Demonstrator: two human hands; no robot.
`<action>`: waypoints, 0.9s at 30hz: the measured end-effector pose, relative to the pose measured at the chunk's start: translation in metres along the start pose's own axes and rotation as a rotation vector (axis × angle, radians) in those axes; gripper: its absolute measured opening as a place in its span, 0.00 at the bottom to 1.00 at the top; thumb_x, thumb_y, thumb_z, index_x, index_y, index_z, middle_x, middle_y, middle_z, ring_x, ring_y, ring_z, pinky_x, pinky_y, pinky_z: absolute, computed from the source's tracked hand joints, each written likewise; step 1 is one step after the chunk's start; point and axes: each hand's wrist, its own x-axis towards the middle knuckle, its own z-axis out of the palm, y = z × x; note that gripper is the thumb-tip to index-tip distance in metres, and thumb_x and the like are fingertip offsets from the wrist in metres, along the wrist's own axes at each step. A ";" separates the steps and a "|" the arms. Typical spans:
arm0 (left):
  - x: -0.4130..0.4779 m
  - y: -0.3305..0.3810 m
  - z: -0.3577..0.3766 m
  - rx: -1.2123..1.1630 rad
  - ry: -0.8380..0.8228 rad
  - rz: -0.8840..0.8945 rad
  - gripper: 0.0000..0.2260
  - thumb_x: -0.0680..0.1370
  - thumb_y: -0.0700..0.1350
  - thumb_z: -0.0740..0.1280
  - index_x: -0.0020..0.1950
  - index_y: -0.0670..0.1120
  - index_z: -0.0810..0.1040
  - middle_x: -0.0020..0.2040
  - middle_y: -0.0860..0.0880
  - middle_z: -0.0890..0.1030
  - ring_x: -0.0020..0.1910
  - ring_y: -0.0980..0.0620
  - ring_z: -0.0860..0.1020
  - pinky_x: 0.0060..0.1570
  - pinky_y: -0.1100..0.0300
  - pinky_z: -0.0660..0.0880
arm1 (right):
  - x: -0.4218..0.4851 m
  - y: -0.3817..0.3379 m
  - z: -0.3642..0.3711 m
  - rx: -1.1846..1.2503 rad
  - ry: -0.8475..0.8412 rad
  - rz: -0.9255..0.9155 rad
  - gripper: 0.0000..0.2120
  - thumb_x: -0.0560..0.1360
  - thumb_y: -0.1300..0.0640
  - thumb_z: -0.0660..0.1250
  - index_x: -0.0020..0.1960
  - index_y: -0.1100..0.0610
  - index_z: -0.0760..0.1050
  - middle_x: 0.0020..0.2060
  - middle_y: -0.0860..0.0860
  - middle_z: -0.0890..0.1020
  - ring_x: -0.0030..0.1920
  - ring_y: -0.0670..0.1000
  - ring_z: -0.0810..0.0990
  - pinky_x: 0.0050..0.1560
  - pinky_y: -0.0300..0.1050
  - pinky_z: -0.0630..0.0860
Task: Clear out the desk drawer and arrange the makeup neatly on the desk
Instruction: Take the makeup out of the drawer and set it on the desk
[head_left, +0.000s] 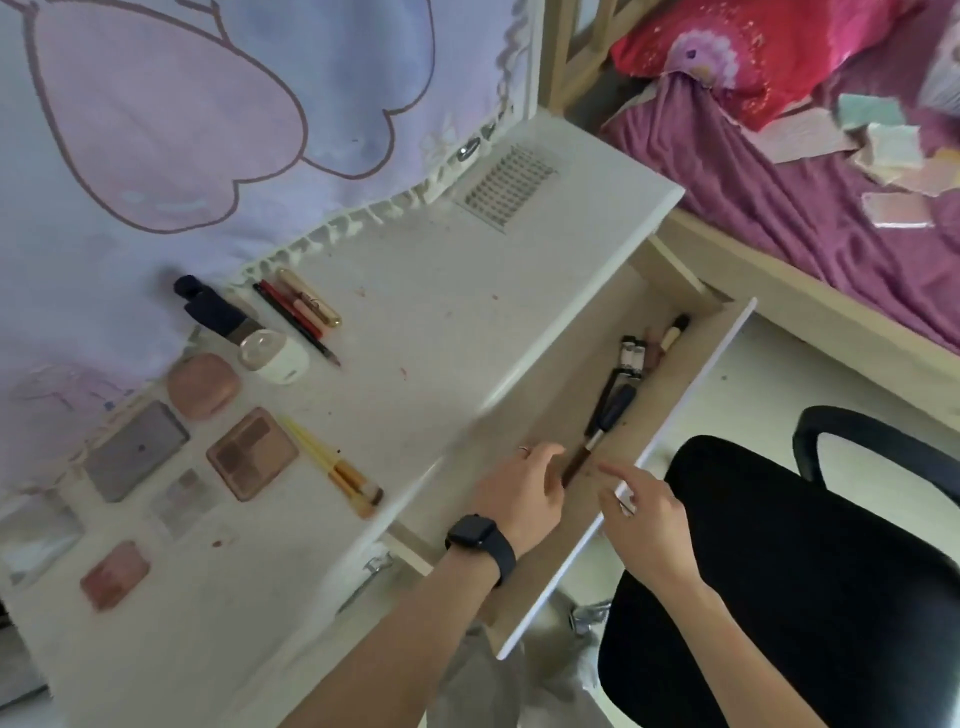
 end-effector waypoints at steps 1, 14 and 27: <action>0.004 0.003 0.011 -0.011 -0.032 -0.017 0.17 0.80 0.48 0.62 0.70 0.54 0.71 0.57 0.49 0.80 0.50 0.46 0.80 0.47 0.51 0.78 | -0.002 0.008 -0.003 -0.033 0.018 -0.008 0.15 0.80 0.61 0.67 0.65 0.53 0.79 0.64 0.48 0.80 0.64 0.53 0.76 0.62 0.42 0.71; 0.115 0.009 0.109 -0.110 -0.174 -0.283 0.13 0.80 0.43 0.64 0.64 0.44 0.77 0.58 0.43 0.82 0.58 0.41 0.79 0.54 0.57 0.75 | 0.052 0.069 -0.010 0.295 0.018 0.272 0.26 0.80 0.52 0.66 0.75 0.40 0.62 0.53 0.38 0.79 0.44 0.31 0.80 0.34 0.29 0.75; 0.152 0.013 0.105 -0.291 -0.020 -0.405 0.13 0.84 0.46 0.55 0.63 0.40 0.71 0.61 0.38 0.76 0.51 0.40 0.77 0.45 0.53 0.72 | 0.055 0.083 -0.002 0.371 -0.019 0.324 0.25 0.82 0.53 0.64 0.78 0.46 0.64 0.45 0.33 0.82 0.44 0.35 0.82 0.35 0.29 0.74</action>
